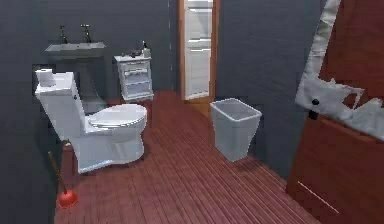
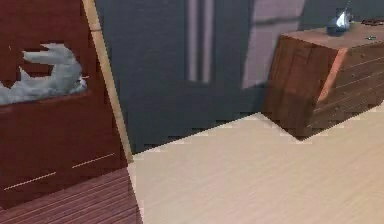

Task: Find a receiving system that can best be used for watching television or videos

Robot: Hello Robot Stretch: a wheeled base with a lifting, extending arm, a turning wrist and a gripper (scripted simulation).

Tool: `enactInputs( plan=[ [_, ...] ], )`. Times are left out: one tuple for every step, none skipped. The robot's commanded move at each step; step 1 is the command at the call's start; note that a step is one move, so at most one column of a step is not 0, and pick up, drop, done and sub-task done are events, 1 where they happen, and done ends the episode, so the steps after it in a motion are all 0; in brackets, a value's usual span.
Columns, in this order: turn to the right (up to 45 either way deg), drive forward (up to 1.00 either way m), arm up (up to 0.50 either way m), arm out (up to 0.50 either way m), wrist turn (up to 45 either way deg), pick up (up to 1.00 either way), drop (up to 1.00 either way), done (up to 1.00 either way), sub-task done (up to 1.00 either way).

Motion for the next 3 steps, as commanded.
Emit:
enactInputs(
  plan=[
    [0.0, 1.00, 0.00, 0.00, 0.0, 0.00, 0.00, 0.00, 0.00],
    [0.0, 1.00, 0.00, 0.00, 0.0, 0.00, 0.00, 0.00, 0.00],
    [-6.0, 0.00, 0.00, 0.00, 0.0, 0.00, 0.00, 0.00, 0.00]
  ],
)
